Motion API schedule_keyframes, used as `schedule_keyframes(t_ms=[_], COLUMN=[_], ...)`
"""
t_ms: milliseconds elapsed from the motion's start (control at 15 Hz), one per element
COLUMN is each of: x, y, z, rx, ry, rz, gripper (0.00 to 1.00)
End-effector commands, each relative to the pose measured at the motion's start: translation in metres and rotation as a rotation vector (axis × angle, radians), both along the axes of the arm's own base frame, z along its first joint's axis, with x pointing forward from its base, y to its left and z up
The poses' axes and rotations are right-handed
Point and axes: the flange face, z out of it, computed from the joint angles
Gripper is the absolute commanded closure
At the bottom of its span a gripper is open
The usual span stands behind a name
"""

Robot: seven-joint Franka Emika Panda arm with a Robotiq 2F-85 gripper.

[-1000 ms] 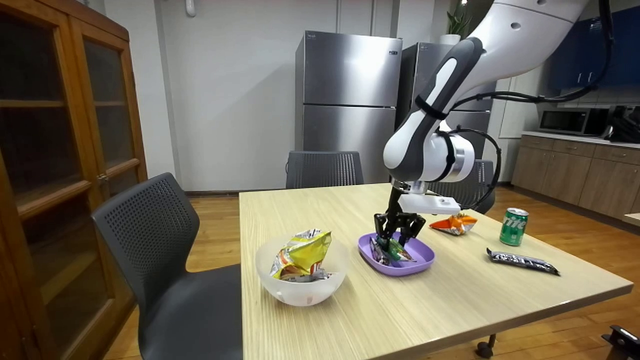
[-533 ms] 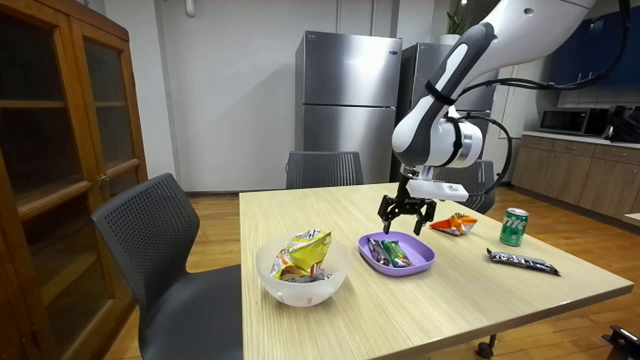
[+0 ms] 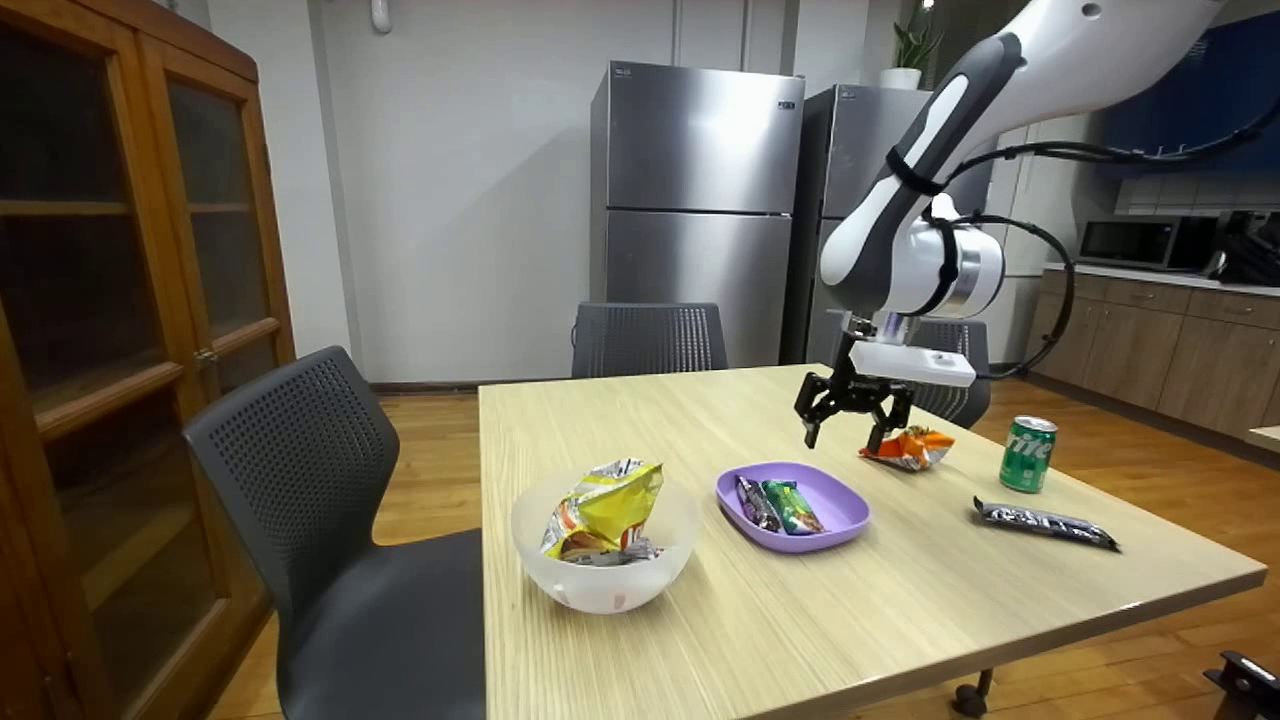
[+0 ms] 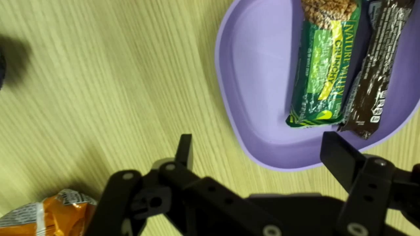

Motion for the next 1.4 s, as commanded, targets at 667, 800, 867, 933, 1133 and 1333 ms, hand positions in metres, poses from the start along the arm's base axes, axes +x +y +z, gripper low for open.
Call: schedule_keyframes(t_ms=[667,800,867,933,1133,1333], x=[-0.018,-0.025,-0.029,-0.035,-0.048,-0.061], y=[-0.085,-0.095,-0.099,-0.105,-0.120,-0.133], z=[0.008,0.004,0.002,-0.001,-0.006,-0.008], rx=[0.002,0.001,-0.003,0.000,-0.007,0.024], ry=[0.010,0.014,0.014,0.015,0.033,0.026], rz=[-0.172,-0.142,-0.123,-0.096,-0.049,0.098], gripper=[0.00,0.00,0.00,0.00,0.00,0.00])
